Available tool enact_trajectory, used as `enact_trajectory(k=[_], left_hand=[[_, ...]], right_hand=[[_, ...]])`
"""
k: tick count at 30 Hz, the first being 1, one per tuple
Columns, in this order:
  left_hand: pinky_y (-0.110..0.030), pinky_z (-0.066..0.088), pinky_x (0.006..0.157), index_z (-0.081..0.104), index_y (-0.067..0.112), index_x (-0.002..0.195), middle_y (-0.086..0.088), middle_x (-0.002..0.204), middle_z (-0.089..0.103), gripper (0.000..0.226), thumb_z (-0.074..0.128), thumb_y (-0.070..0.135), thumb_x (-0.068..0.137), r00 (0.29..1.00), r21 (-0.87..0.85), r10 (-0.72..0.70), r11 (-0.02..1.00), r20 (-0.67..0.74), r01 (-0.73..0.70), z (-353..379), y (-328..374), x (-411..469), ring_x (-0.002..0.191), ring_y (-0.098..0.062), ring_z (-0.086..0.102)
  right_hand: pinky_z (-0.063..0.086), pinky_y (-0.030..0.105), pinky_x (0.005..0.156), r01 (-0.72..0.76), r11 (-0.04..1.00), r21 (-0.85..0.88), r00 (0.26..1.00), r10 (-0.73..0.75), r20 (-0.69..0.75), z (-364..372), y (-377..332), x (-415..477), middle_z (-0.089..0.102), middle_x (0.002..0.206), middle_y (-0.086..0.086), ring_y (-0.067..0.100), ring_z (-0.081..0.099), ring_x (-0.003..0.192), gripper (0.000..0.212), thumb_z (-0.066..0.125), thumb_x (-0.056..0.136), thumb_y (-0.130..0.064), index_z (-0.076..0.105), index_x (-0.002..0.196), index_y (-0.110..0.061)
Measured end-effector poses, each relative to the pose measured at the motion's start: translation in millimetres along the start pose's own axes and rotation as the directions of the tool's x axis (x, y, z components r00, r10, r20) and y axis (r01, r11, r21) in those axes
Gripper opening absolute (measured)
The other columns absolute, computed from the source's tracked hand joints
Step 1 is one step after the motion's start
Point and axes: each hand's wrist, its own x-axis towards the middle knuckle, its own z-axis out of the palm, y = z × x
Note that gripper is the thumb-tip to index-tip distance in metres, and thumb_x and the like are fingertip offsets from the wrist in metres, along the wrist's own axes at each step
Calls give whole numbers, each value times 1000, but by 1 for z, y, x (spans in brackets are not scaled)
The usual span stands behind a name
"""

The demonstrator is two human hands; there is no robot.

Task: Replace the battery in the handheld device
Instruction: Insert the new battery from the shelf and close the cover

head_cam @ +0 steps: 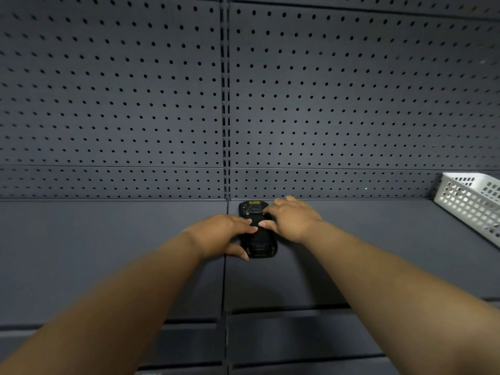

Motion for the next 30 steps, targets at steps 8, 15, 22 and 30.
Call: enact_trajectory(k=[8, 15, 22, 30], left_hand=[[-19, 22, 111, 38, 23, 142, 0, 156, 30, 70, 68, 38, 80, 1000, -14, -5, 1000, 9, 5, -3, 3, -1, 142, -15, 30], [-19, 21, 112, 39, 24, 142, 0, 154, 32, 73, 71, 39, 77, 1000, -40, -18, 999, 10, 18, -3, 1, 0, 142, -14, 30], [-26, 30, 110, 43, 18, 139, -3, 144, 45, 71, 66, 47, 79, 993, -94, -112, 990, -45, 107, -10, -7, 9, 133, -17, 41], [-42, 27, 111, 20, 32, 148, 0, 148, 33, 89, 49, 73, 74, 972, 194, -224, 959, 70, 207, -19, -9, 20, 137, -23, 29]], right_hand=[[36, 36, 103, -38, 999, 31, 999, 38, 6, -1, -9, 0, 54, 130, 8, 25, 42, 124, 50, 44, 94, -47, 55, 127, -13], [35, 35, 105, -55, 996, 68, 998, 52, 40, -2, -11, -4, 53, 133, 9, 26, 42, 126, 49, 41, 96, -43, 50, 132, -13], [39, 38, 101, -78, 991, 106, 996, 73, 48, 3, -10, -7, 54, 130, 9, 26, 45, 123, 48, 38, 97, -44, 49, 133, -15], [40, 38, 100, -73, 995, 61, 996, 69, 64, 2, -10, -4, 55, 127, 10, 27, 46, 121, 48, 38, 96, -45, 51, 130, -14]])
